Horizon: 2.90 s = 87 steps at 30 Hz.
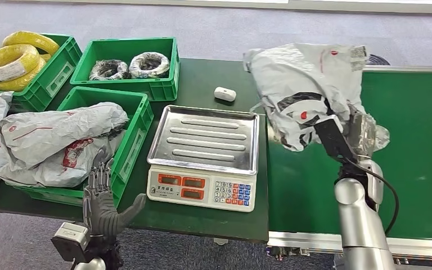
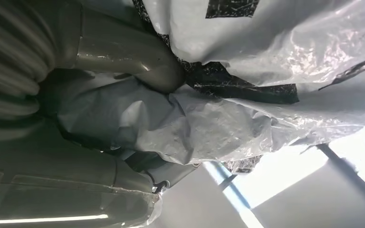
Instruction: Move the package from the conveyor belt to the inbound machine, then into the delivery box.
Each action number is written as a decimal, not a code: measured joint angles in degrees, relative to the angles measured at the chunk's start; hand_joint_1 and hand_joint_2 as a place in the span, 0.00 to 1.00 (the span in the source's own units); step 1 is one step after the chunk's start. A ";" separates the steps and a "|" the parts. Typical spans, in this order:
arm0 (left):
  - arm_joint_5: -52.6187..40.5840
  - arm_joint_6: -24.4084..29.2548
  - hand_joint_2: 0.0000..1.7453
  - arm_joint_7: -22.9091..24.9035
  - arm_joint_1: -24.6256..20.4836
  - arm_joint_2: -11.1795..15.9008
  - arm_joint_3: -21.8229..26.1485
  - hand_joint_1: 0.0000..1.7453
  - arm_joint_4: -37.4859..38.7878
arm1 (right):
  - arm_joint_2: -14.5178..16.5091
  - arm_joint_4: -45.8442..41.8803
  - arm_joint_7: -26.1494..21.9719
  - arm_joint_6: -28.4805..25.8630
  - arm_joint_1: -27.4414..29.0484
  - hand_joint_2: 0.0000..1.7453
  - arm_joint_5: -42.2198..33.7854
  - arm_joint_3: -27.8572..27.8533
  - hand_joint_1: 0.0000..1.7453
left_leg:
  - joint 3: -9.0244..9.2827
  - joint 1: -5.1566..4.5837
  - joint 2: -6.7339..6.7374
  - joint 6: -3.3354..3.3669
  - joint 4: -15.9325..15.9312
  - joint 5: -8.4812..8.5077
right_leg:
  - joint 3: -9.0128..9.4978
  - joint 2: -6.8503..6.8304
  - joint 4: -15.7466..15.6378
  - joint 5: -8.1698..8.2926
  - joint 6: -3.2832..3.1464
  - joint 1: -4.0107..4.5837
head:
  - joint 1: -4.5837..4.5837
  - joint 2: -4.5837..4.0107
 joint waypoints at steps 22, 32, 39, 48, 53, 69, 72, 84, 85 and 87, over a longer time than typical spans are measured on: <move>-1.78 -1.25 1.00 2.31 -2.51 -1.64 2.69 0.00 -0.60 | 7.69 12.34 -7.84 16.87 -5.87 1.00 -10.72 17.70 0.00 | -0.12 0.00 -0.08 -0.03 0.00 0.07 | -0.11 -0.04 0.01 0.01 0.00 0.00 | 0.02 0.00; -8.92 -3.23 1.00 5.20 -3.99 -1.51 4.58 0.00 -2.96 | 8.46 10.87 -14.87 20.79 -2.66 1.00 -18.80 16.75 0.00 | -0.12 0.00 -0.09 -0.03 0.00 0.07 | -0.12 -0.05 0.00 0.01 0.00 0.00 | 0.02 0.00; -19.92 -4.78 1.00 13.60 -12.15 -0.52 3.75 0.00 -0.54 | 8.86 5.53 -17.12 22.65 -0.06 1.00 -20.90 16.85 0.00 | -0.10 0.01 -0.12 -0.05 0.01 0.12 | -0.12 -0.12 0.01 0.02 -0.01 0.00 | 0.02 0.00; -28.90 -11.70 1.00 23.77 -26.98 0.92 1.11 0.00 13.73 | 7.04 -8.60 -17.84 17.98 6.45 1.00 -29.33 11.28 0.00 | -0.13 0.00 -0.14 -0.05 0.06 0.13 | -0.19 -0.13 -0.01 0.05 -0.02 -0.05 | 0.02 0.00; -32.99 -14.36 1.00 25.82 -35.59 0.21 -2.09 0.00 26.99 | 6.34 -19.06 -19.48 7.58 13.25 1.00 -32.73 3.73 0.00 | -0.16 -0.01 -0.22 -0.05 0.07 0.12 | -0.20 -0.17 -0.02 0.05 -0.01 -0.07 | 0.01 -0.01; -38.52 -18.82 1.00 27.08 -49.18 -5.81 -11.59 1.00 56.82 | 6.70 -36.02 -21.73 -1.30 28.89 1.00 -38.26 -5.45 0.00 | -0.18 -0.01 -0.11 -0.04 0.04 0.11 | -0.18 -0.09 -0.01 0.05 -0.02 -0.02 | 0.02 -0.01; -36.97 -17.32 1.00 26.79 -49.70 -5.85 -11.86 1.00 57.62 | 6.76 -36.15 -21.27 -0.44 28.93 1.00 -38.89 -5.66 0.00 | -0.17 -0.01 -0.12 -0.04 0.04 0.12 | -0.15 -0.09 -0.01 0.06 -0.01 -0.03 | 0.01 -0.01; -27.69 -9.87 1.00 25.09 -48.98 -2.05 -7.26 1.00 44.31 | 7.34 -36.14 -20.84 -0.25 29.42 1.00 -39.20 -5.90 0.00 | -0.20 0.00 -0.12 -0.05 0.03 0.12 | -0.19 -0.09 0.01 0.05 -0.02 0.00 | 0.00 0.00; -27.17 -9.37 1.00 25.11 -48.77 -1.61 -6.70 1.00 42.31 | 7.41 -36.14 -20.84 -0.34 29.64 1.00 -39.20 -5.99 0.00 | -0.21 0.00 -0.12 -0.05 0.03 0.12 | -0.19 -0.09 0.01 0.05 -0.02 0.00 | 0.01 0.00; -26.32 -8.28 1.00 25.23 -48.18 -0.69 -5.63 1.00 38.09 | 7.49 -36.16 -20.84 -0.43 30.18 1.00 -39.21 -6.16 0.00 | -0.21 0.00 -0.12 -0.05 0.03 0.12 | -0.19 -0.09 0.01 0.05 -0.02 0.00 | 0.01 0.00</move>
